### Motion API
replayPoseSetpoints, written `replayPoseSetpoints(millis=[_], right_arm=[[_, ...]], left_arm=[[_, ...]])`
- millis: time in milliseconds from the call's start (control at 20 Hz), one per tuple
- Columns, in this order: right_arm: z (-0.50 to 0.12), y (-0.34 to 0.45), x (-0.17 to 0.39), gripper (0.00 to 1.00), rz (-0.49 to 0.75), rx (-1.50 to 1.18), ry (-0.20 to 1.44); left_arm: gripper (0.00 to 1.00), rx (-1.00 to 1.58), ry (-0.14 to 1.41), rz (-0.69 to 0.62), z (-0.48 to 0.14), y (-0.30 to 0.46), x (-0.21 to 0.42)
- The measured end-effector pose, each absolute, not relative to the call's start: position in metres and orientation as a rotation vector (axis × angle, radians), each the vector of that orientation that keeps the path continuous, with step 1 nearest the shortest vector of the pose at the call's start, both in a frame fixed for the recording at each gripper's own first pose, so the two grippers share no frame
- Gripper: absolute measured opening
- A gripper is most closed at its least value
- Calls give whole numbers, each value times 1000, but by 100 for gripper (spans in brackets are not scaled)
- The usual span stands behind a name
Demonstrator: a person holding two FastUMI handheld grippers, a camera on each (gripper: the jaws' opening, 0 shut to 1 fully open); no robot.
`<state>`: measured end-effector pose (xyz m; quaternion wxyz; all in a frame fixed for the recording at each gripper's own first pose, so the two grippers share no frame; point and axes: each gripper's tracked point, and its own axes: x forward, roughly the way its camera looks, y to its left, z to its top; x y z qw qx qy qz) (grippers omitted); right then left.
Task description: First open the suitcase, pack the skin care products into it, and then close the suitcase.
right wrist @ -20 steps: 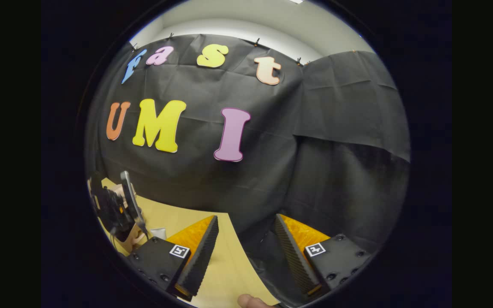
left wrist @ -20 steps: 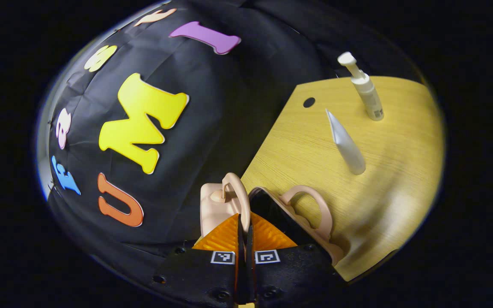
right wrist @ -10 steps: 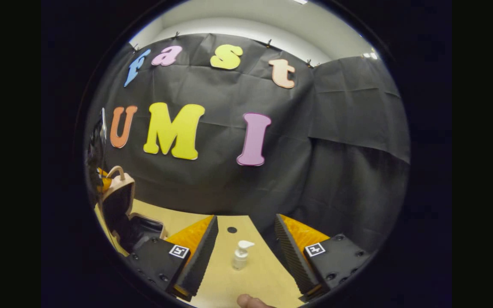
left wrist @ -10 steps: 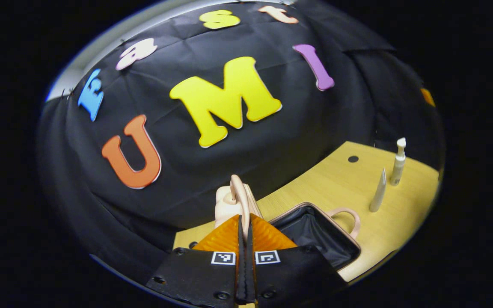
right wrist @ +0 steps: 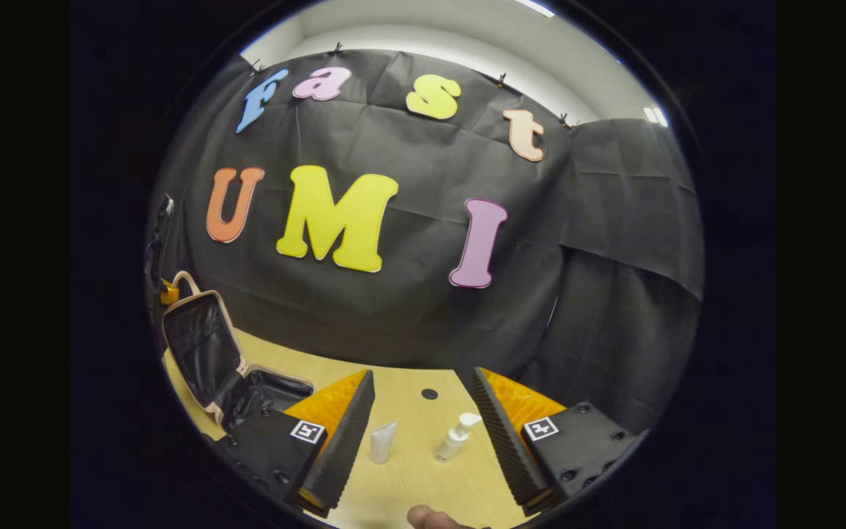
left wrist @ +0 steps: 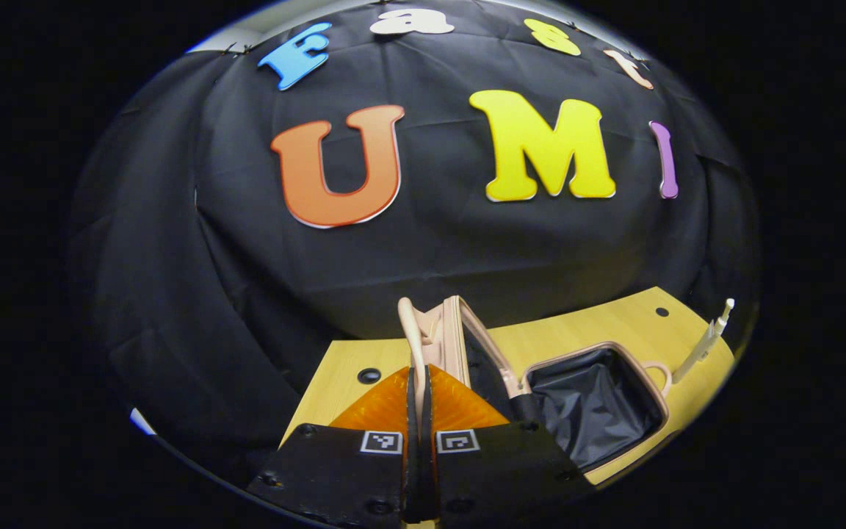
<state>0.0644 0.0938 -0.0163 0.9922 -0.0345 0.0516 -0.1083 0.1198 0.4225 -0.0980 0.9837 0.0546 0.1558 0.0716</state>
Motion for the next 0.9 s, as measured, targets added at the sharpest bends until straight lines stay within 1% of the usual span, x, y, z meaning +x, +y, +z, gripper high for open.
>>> replayPoseSetpoints(millis=[150,300,500,650,900], right_arm=[[-18,103,60,80,-218,-86,113],[-29,115,53,79,-211,-93,152],[-40,129,46,80,-189,-123,198],[-43,133,38,80,-172,-148,210],[-46,130,28,80,-173,-169,229]], left_arm=[[3,26,372,155,-142,462,119],[3,-94,417,166,-184,485,114],[3,-327,455,146,-231,507,117],[3,-507,489,142,-267,512,118],[4,-815,495,170,-305,515,117]])
